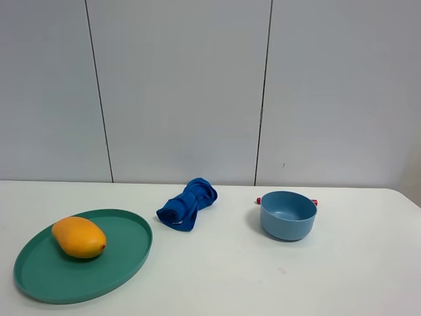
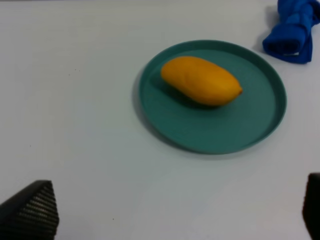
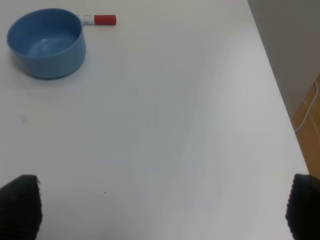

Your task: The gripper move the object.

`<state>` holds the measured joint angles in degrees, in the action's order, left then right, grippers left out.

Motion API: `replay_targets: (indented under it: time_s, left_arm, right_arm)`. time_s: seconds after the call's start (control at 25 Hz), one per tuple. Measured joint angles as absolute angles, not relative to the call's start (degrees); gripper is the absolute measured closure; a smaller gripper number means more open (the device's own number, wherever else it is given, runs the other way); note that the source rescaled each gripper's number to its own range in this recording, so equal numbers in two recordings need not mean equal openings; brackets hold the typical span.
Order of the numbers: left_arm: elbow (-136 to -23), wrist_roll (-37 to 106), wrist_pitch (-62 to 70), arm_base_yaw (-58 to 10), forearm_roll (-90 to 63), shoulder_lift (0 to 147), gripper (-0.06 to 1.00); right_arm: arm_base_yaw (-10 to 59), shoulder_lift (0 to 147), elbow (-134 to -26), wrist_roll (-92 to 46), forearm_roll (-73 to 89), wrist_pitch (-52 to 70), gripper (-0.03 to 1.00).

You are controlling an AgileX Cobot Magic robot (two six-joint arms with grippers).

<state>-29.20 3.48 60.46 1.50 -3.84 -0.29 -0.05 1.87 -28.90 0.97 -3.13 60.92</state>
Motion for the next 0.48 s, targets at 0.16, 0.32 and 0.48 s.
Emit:
replay_targets:
  time_s: [0.16, 0.32, 0.48]
  left_arm:
    - [-29.2, 3.48, 60.46, 1.5, -3.84, -0.29, -0.06]
    - [-29.2, 3.48, 60.46, 1.5, -3.84, -0.29, -0.06]
    - [-29.2, 3.48, 60.46, 1.5, -3.84, -0.29, -0.06]
  right_arm:
    - [-0.05, 1.87, -28.9, 0.97, -3.13, 60.92, -0.03]
    - [-0.05, 1.87, -28.9, 1.03, -3.13, 60.92, -0.03]
    - [-0.05, 1.87, -28.9, 1.03, -3.13, 60.92, -0.03]
